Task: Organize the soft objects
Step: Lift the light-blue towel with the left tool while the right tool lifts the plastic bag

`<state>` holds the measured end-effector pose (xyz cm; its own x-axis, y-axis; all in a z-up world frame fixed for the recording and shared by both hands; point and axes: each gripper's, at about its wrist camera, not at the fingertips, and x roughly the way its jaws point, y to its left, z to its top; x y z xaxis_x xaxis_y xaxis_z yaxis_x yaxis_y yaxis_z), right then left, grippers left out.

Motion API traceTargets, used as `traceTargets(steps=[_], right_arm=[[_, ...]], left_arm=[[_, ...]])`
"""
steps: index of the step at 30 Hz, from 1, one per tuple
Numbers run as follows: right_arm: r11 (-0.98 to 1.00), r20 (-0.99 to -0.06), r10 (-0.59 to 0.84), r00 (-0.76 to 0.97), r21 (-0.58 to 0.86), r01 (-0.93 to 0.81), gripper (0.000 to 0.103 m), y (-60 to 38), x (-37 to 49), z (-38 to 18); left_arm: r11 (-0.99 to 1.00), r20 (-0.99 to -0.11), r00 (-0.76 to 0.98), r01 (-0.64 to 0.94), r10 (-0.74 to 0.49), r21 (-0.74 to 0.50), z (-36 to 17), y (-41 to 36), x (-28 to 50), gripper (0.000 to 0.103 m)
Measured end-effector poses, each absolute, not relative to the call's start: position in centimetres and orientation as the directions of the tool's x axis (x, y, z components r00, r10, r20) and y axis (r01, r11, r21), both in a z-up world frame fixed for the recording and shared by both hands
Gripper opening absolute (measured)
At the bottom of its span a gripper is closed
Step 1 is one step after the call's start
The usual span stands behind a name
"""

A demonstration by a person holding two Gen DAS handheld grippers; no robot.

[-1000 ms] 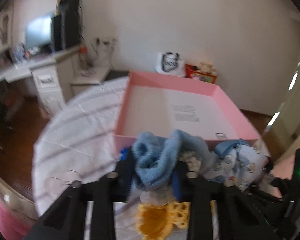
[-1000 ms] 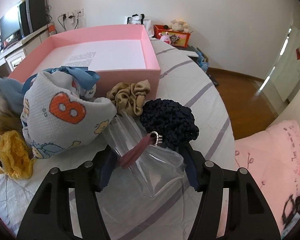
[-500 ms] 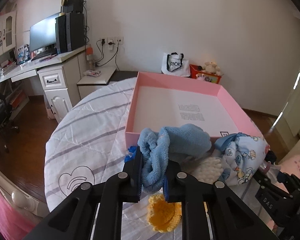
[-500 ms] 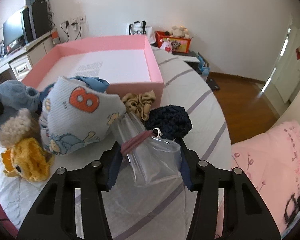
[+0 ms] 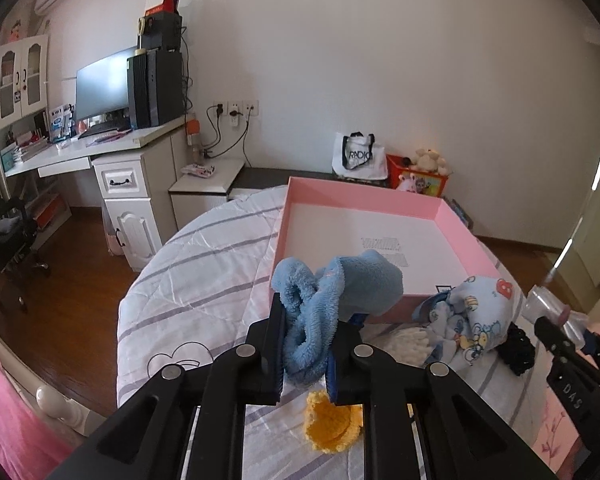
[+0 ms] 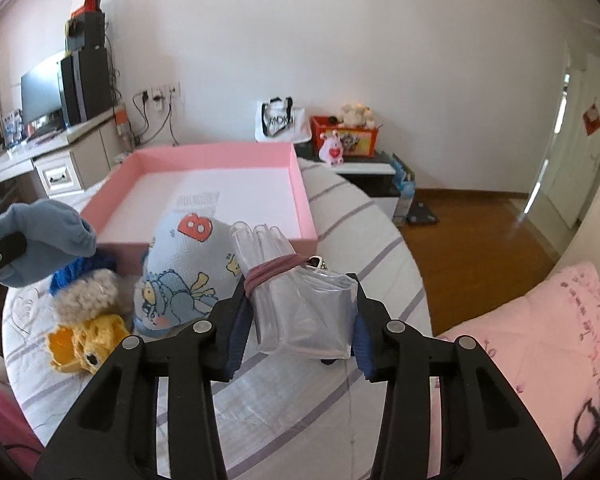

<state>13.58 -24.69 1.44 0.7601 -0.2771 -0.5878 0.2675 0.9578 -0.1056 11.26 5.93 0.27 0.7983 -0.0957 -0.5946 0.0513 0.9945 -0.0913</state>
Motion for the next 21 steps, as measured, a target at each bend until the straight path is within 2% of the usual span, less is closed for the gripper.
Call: traceTargets(steps=[7,21], right_arm=[[0.963,-0.513,-0.264,0.817,-0.088,0.256,0.041,-24.2,11.4,4.3],[0.979,-0.28,-0.201,0.939,-0.092,0.182,0.041,-20.6,5.0,11.0]], left_arm=[[0.994,-0.544,0.833,0.067,-0.103,-0.085,2.1,5.5,8.7,0.012],[0.996,-0.354,0.932,0.072,-0.084,-0.048,7.0,5.5,0.2,0.013]])
